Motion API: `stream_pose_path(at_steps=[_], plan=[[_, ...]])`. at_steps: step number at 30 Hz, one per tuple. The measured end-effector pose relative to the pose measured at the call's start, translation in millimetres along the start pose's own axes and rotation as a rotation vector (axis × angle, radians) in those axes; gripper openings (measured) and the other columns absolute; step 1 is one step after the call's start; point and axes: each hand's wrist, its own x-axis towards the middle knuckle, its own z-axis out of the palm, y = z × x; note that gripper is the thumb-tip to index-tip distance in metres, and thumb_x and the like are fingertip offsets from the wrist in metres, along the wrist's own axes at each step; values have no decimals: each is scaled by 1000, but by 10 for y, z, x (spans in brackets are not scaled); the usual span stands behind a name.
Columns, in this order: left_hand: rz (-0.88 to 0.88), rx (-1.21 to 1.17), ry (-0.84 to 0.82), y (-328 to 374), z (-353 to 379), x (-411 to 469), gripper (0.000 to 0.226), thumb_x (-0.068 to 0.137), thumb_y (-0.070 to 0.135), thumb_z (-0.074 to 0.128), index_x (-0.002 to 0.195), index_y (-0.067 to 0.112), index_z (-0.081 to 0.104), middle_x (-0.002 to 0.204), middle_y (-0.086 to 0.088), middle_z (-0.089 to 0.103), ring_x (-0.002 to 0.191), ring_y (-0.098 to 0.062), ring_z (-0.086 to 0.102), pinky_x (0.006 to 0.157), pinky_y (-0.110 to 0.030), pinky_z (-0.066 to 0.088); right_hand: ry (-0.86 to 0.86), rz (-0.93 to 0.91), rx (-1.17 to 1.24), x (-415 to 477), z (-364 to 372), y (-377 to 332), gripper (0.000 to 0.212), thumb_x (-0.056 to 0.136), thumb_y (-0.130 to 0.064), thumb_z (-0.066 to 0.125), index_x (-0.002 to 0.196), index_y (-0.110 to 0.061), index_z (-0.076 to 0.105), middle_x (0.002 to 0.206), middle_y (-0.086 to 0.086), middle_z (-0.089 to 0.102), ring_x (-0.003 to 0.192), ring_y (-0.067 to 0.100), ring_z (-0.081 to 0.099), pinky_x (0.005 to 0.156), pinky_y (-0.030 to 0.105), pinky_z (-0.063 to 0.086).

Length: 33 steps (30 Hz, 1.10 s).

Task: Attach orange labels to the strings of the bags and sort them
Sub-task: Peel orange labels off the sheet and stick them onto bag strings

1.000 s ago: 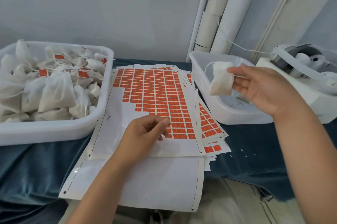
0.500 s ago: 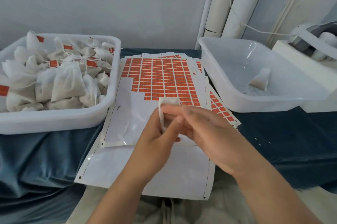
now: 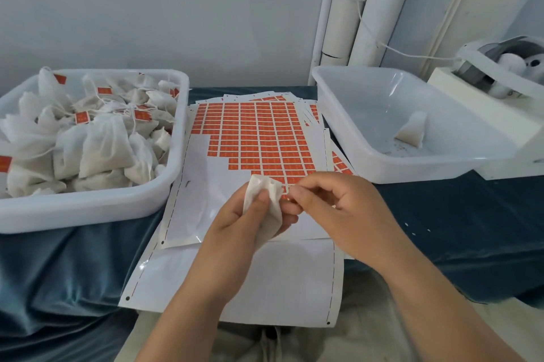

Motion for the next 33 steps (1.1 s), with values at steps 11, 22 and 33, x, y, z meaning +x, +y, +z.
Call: stream_pose_path(at_steps=[11, 22, 33], plan=[[119, 291, -76, 54, -54, -17, 41, 89, 71, 54, 83, 34, 70, 83, 9, 68, 85, -13, 69, 72, -30, 62, -435, 265, 760, 29, -69, 53, 34, 94, -17, 52, 61, -19, 50, 51, -2, 41, 43, 9, 34, 50, 20, 39], [138, 248, -192, 16, 15, -8, 30, 99, 57, 46, 86, 39, 66, 73, 8, 62, 68, -8, 60, 77, -39, 62, -266, 164, 1247, 51, -14, 108, 23, 90, -38, 77, 100, -19, 69, 119, 14, 69, 119, 31, 65, 109, 46, 49], [277, 546, -221, 104, -63, -33, 36, 104, 54, 53, 109, 31, 79, 119, 19, 70, 117, -9, 63, 97, -28, 54, -342, 117, 1722, 124, -243, 78, 35, 111, -24, 42, 88, -16, 67, 74, -1, 61, 58, 11, 50, 68, 25, 55]])
